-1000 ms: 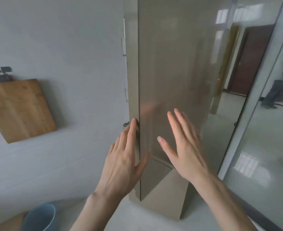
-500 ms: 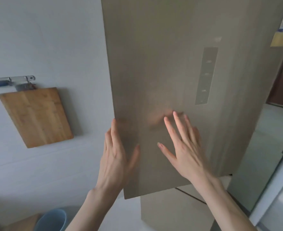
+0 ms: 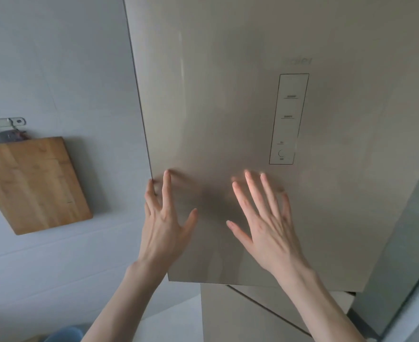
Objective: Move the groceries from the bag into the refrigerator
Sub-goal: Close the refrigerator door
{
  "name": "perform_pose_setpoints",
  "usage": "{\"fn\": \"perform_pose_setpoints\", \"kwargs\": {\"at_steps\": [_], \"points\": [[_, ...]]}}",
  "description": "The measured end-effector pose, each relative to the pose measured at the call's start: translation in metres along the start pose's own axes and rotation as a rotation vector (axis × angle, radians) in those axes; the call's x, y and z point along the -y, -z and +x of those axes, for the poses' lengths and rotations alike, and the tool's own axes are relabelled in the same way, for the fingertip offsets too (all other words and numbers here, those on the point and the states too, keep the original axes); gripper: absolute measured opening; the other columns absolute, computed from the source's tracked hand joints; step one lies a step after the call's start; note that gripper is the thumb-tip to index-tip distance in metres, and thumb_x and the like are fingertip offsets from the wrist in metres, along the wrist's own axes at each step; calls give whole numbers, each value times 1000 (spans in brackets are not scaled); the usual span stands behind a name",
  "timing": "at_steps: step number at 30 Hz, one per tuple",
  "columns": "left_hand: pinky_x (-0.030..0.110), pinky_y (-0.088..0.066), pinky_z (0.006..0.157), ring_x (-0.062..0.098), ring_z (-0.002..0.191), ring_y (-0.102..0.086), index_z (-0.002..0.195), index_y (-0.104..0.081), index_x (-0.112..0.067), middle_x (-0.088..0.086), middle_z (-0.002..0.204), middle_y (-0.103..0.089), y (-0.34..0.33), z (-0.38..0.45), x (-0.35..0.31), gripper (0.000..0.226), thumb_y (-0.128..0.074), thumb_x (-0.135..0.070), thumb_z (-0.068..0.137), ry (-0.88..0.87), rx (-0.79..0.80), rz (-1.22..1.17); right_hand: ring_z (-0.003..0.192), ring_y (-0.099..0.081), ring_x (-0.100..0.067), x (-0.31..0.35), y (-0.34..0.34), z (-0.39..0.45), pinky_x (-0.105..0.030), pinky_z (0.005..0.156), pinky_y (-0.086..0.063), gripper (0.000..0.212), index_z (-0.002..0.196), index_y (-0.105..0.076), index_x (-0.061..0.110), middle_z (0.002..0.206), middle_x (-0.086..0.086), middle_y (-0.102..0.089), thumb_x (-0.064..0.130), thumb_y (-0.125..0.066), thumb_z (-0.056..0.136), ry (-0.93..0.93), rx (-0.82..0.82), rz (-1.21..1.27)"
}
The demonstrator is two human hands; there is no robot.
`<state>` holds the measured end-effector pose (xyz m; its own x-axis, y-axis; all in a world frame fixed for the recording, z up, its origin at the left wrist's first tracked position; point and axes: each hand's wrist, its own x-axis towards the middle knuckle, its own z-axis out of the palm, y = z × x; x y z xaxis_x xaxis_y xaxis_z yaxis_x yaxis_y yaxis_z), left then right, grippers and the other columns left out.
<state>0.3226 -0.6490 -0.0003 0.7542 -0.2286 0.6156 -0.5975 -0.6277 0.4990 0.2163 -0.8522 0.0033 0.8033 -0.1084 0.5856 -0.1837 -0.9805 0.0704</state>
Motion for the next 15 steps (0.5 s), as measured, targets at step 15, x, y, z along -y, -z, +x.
{"fn": "perform_pose_setpoints", "kwargs": {"at_steps": [15], "points": [[43, -41, 111, 32, 144, -38, 162, -28, -29, 6, 167, -25, -81, 84, 37, 75, -65, -32, 97, -218, 28, -8, 161, -2, -29, -13, -58, 57, -59, 123, -25, 75, 164, -22, 23, 174, -4, -2, 61, -39, 102, -161, -68, -129]]}}
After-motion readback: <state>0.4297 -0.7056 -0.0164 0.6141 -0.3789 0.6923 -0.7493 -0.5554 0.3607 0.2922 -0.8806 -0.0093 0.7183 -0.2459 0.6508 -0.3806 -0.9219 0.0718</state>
